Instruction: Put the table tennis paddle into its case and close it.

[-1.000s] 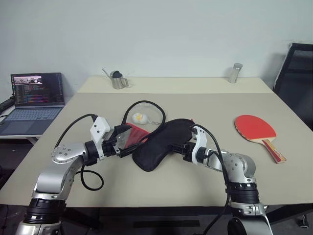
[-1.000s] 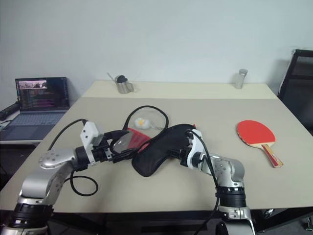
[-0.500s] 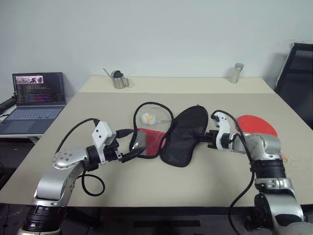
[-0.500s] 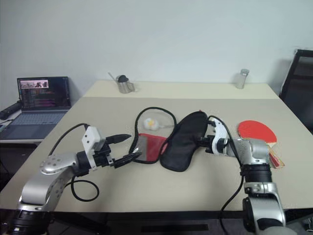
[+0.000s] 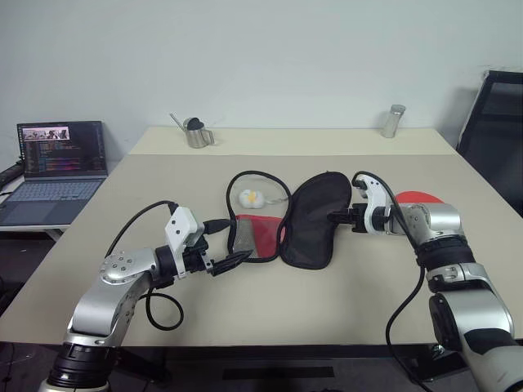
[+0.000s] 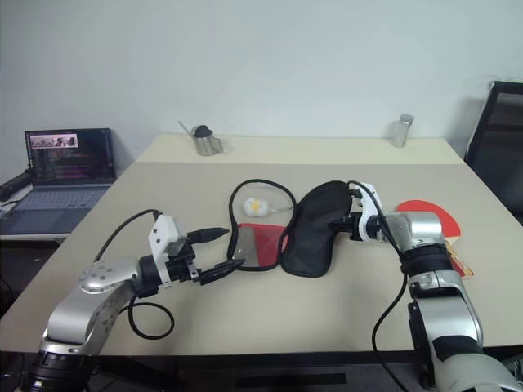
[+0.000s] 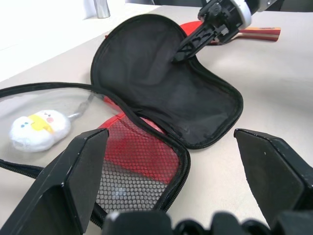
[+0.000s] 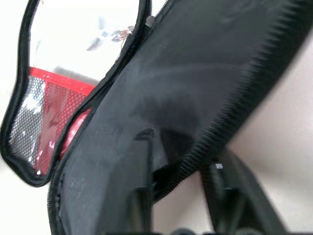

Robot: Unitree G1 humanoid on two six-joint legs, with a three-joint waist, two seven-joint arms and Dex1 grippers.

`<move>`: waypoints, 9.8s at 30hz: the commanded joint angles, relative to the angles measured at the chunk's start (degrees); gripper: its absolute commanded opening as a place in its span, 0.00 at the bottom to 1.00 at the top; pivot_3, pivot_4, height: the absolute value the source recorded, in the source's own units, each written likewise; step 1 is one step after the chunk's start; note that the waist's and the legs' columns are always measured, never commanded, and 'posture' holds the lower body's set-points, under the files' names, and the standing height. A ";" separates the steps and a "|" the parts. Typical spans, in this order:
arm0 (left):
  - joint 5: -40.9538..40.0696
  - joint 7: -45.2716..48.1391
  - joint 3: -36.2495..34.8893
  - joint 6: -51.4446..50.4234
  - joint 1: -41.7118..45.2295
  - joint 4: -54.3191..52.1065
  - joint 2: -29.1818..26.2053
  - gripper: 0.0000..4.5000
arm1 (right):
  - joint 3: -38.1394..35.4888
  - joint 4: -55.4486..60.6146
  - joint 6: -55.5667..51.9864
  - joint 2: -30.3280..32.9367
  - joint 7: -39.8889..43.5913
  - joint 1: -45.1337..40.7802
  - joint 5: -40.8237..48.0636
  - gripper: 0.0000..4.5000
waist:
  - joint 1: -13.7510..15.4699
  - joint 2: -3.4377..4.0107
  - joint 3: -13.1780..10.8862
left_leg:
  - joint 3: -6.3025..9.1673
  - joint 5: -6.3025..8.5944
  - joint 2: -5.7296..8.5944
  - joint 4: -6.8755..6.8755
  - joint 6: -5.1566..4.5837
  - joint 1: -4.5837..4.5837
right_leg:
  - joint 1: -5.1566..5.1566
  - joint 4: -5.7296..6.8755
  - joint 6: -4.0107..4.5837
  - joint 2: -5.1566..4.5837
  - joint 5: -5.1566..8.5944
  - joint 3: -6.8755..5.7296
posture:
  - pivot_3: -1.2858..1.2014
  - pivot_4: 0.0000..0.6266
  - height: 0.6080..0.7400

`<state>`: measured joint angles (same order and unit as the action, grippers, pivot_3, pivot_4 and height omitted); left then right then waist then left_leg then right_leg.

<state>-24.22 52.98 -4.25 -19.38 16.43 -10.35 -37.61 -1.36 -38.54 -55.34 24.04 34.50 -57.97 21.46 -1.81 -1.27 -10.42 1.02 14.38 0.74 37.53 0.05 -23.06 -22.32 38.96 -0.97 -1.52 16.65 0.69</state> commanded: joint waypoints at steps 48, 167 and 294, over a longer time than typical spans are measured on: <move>1.42 1.25 -0.01 3.80 3.21 2.87 0.33 1.00 | -2.93 41.33 -6.69 -8.53 -16.11 24.79 2.03 0.94 | 0.00 0.03 -0.02 | -0.07 0.00 -0.16 -0.17 0.01 0.08 | -0.02 -0.03 -0.01 0.17 0.00 0.08 | 0.52 0.24 1.00; -5.82 6.07 7.29 -6.90 19.79 -0.59 4.90 1.00 | -12.58 8.11 16.92 25.72 -2.06 22.60 -9.86 0.99 | -0.05 0.01 -0.02 | -0.25 -0.02 -0.20 -0.16 0.02 0.18 | 0.04 0.02 0.00 0.30 0.00 0.26 | 0.52 0.24 1.00; -0.97 -0.86 3.37 -1.12 8.76 -3.33 3.93 1.00 | -5.12 35.45 2.00 -18.98 -35.15 17.40 -11.52 0.98 | -0.04 0.17 -0.12 | -0.19 -0.01 -0.26 0.27 0.02 -0.01 | -0.02 0.03 -0.11 0.34 -0.22 0.26 | 0.52 0.24 1.00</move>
<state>-25.19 52.04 -0.28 -21.80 25.19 -11.76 -33.45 -6.96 -6.89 -52.97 5.04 -1.01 -39.58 9.64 -1.84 -1.10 -10.54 0.83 14.37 0.48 37.80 0.07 -23.07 -22.35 38.98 -1.08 -1.18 16.43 0.95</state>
